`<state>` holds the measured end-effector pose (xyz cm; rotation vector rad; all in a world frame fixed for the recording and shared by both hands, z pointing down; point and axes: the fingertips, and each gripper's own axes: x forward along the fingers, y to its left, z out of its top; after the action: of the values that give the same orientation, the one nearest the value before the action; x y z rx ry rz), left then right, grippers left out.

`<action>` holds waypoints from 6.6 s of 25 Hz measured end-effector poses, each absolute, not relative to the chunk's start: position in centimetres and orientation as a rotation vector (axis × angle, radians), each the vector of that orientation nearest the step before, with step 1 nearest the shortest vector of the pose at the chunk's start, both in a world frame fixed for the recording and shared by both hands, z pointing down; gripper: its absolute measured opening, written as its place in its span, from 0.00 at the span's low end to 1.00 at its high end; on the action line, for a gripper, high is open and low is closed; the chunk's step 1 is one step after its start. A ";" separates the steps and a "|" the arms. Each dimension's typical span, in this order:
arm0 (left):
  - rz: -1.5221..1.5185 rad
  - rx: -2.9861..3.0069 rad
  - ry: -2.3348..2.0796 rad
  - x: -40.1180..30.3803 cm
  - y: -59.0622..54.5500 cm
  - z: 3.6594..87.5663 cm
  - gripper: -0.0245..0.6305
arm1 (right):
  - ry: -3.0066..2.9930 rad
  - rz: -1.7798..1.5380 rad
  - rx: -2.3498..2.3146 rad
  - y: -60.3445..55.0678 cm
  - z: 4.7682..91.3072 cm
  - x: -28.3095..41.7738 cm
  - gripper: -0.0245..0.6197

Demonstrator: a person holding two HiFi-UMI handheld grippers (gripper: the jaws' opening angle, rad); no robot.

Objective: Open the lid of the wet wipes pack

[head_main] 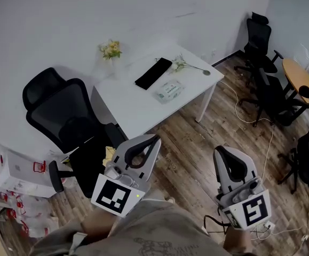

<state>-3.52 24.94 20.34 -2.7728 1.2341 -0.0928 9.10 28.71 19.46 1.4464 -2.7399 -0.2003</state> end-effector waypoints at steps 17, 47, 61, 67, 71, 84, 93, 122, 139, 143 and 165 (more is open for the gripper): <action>-0.102 -2.770 1.276 -3.4 21.0 21.1 0.06 | -2.648 -0.192 1.670 24.1 20.1 13.9 0.36; -0.329 -2.882 1.321 -3.1 -10.4 29.2 0.06 | -2.511 0.141 1.311 -7.4 29.7 11.0 0.36; -0.394 -2.881 1.418 -3.3 -14.2 31.1 0.06 | -2.494 0.189 1.160 -13.5 33.5 10.1 0.36; -0.412 -2.818 1.559 -3.4 -14.9 31.3 0.06 | -2.506 0.173 1.029 -15.5 34.8 10.2 0.36; -0.445 -2.761 1.665 -3.5 -15.1 31.6 0.06 | -2.496 0.119 0.908 -17.1 36.1 9.8 0.36; -0.509 -2.681 2.061 -4.0 -17.1 38.0 0.06 | -2.444 0.004 0.452 -20.4 44.8 5.9 0.37; -0.670 -2.668 2.183 -4.2 -17.8 44.5 0.06 | -2.271 -0.324 0.244 -21.1 52.4 4.4 0.37; -1.157 -2.918 2.061 -2.2 -17.1 64.2 0.06 | -2.091 -0.586 -0.081 -19.9 63.5 2.8 0.17; -1.146 -3.007 2.034 -2.1 -17.0 64.7 0.06 | -2.278 -0.630 0.134 -24.0 57.9 -0.8 0.11; -1.104 -3.022 2.049 -2.1 -16.9 64.6 0.06 | -2.313 -0.579 0.200 -25.8 58.1 -2.6 0.13; -0.997 -3.033 2.070 -4.9 -15.6 61.2 0.06 | -2.405 0.071 0.307 -26.7 57.2 -4.1 0.11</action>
<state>-4.88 -15.59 61.16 -3.0326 2.0702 -0.9967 -4.15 -26.65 57.17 0.3070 -2.4054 0.0708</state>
